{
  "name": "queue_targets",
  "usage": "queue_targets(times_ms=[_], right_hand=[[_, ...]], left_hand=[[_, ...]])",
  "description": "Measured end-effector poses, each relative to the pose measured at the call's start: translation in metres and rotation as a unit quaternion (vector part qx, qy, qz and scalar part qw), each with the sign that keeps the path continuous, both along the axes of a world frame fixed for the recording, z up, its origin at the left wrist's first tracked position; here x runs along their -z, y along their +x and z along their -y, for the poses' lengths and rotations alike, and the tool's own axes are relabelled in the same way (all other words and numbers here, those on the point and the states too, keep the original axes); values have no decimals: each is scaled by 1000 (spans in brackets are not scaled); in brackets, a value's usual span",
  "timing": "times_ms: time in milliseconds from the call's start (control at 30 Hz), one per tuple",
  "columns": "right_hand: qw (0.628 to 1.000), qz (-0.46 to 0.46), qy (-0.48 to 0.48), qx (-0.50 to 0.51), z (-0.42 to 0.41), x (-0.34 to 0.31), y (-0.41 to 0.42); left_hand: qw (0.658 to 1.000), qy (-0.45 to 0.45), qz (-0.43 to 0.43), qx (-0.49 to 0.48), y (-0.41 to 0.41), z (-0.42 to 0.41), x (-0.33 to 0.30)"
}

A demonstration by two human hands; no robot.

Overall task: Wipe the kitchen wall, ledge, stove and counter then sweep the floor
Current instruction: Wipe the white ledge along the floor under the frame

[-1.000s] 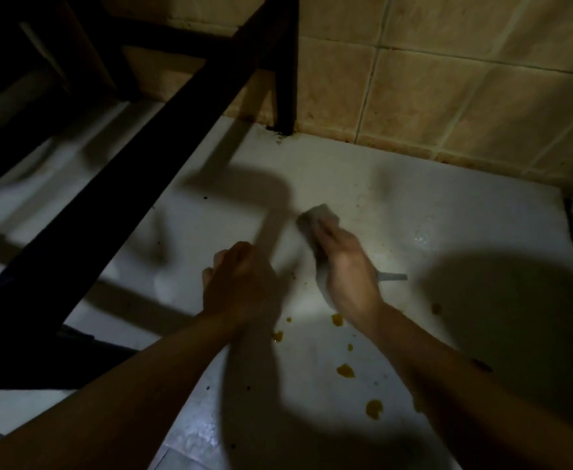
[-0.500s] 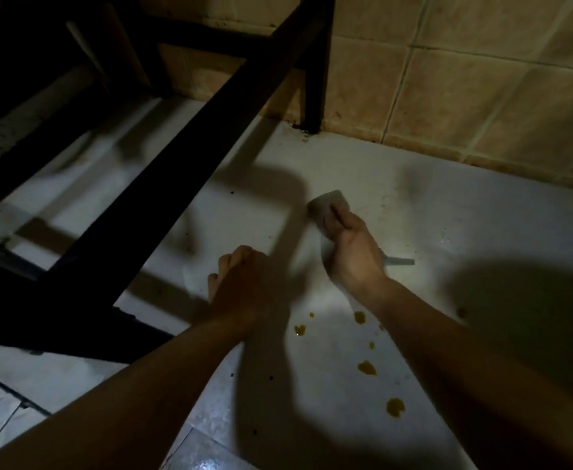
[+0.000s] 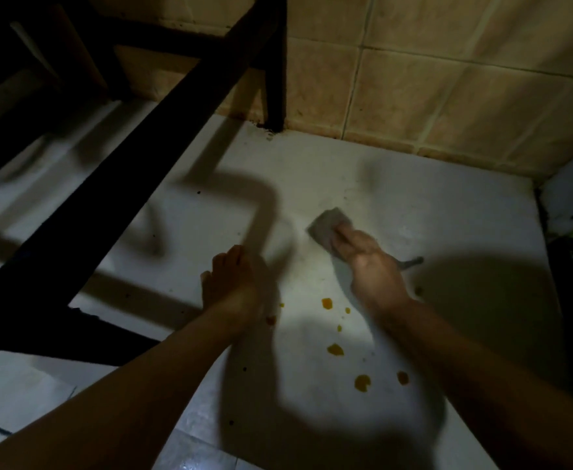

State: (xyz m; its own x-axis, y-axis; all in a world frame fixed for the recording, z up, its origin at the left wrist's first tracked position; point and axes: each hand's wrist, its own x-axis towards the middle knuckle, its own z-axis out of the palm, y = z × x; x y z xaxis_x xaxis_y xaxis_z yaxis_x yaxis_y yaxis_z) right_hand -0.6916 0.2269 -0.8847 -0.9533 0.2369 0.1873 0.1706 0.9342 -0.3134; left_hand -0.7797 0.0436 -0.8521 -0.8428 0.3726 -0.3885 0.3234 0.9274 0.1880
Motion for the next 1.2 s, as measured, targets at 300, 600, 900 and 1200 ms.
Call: queue_targets(times_ms=[300,600,900,1200], right_hand=[[993,-62,61,-73,36,14,51],[977,-6,-42,207,-60,16,103],[999,9,-9,52,-12,16,135],[982,31,31,185,-21,9,160]], left_hand=[[989,54,-79,117,19,-20,11],[987,65,-97,111,36,-42,15],[977,81,-90,173,65,-68,14],[957,98,-61,268,97,-87,13]])
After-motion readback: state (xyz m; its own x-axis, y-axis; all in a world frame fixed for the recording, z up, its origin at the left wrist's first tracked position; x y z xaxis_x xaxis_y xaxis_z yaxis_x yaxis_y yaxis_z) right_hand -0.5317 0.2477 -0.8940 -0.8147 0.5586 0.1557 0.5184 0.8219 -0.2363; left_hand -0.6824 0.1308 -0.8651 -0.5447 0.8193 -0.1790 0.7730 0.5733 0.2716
